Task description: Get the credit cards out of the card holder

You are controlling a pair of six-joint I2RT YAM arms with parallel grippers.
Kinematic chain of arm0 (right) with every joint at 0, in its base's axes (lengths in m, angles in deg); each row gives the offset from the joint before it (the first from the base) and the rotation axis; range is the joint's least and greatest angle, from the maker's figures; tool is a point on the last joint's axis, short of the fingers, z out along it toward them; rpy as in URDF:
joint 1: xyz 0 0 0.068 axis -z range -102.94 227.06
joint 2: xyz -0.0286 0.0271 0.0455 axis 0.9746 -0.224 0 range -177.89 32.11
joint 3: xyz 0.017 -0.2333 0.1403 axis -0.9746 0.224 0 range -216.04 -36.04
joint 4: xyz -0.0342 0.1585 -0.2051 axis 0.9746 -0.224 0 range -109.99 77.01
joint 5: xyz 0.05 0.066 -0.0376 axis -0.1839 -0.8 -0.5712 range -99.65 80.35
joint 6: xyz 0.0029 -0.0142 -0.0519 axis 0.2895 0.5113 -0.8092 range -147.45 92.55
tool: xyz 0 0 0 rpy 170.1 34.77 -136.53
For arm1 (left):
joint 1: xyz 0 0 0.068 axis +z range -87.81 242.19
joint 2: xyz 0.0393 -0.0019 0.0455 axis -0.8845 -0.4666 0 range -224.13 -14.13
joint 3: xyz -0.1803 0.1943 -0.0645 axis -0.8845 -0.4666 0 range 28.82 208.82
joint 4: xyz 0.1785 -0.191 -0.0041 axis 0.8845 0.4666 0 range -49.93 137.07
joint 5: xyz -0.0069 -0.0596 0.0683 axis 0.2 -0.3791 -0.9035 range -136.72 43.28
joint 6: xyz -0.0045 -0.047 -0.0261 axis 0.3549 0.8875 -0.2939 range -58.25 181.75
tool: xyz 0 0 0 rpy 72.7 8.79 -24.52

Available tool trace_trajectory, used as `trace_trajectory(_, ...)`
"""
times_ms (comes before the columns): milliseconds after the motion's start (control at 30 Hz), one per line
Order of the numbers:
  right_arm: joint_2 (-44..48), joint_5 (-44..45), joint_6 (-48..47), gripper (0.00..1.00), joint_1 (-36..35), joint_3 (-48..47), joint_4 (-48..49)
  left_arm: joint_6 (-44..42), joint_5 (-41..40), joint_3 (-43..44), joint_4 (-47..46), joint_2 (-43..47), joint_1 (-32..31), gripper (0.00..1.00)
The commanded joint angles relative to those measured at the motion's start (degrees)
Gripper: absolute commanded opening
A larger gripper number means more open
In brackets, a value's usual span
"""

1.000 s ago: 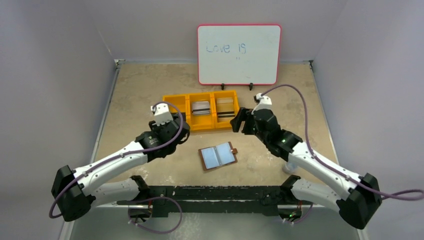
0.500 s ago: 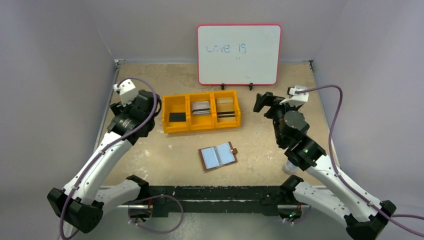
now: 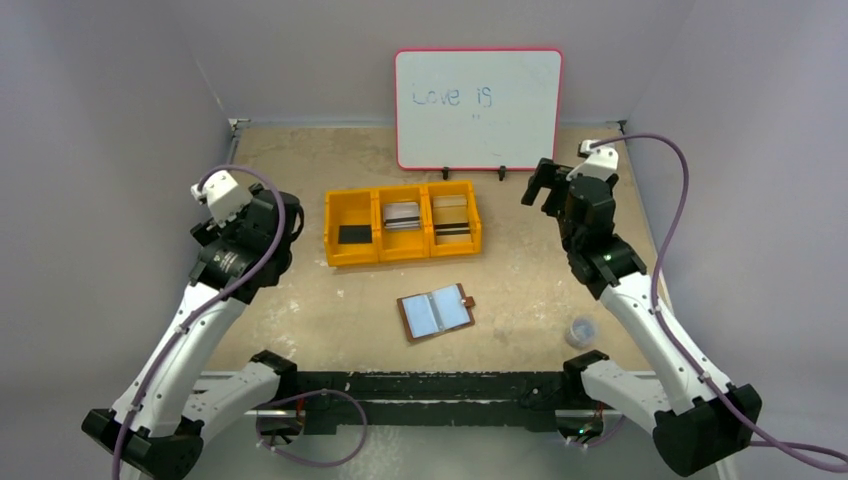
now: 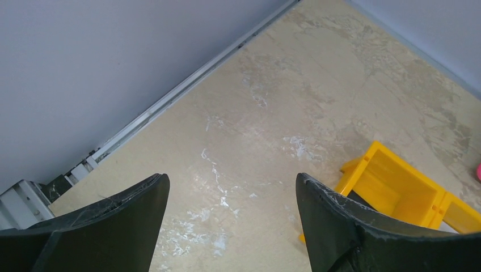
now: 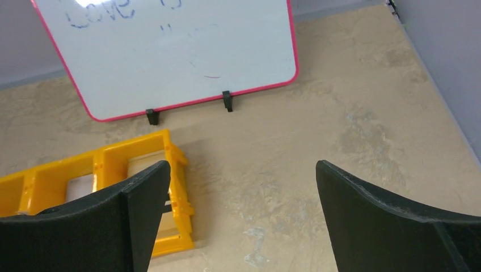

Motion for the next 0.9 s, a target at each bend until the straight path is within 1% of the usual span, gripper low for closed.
trace_trajectory(0,1.7,-3.1,-2.2,1.00,0.1,-6.2,0.2,3.4,-2.9,1.0,2.6,1.9,0.3,0.82)
trace_trajectory(133,1.8,-2.0,-2.9,1.00,0.0,-6.5,-0.7,3.1,-2.9,0.9,2.2,3.5,0.3,0.83)
trace_trajectory(367,1.5,-4.5,-3.1,1.00,0.1,-5.8,0.7,0.4,-2.8,0.9,-0.9,7.7,0.2,0.85)
trace_trajectory(600,1.5,-5.4,-2.9,1.00,0.0,-5.1,1.5,-1.5,-3.0,1.2,-1.4,10.0,0.3,0.86)
trace_trajectory(700,3.1,-3.5,-2.0,1.00,0.0,-4.9,2.1,-1.9,-3.3,1.6,-1.3,10.3,0.2,0.87)
trace_trajectory(867,6.6,-5.2,-3.3,1.00,0.1,-1.3,6.2,-1.6,-5.4,2.0,-0.8,10.2,0.3,0.87)
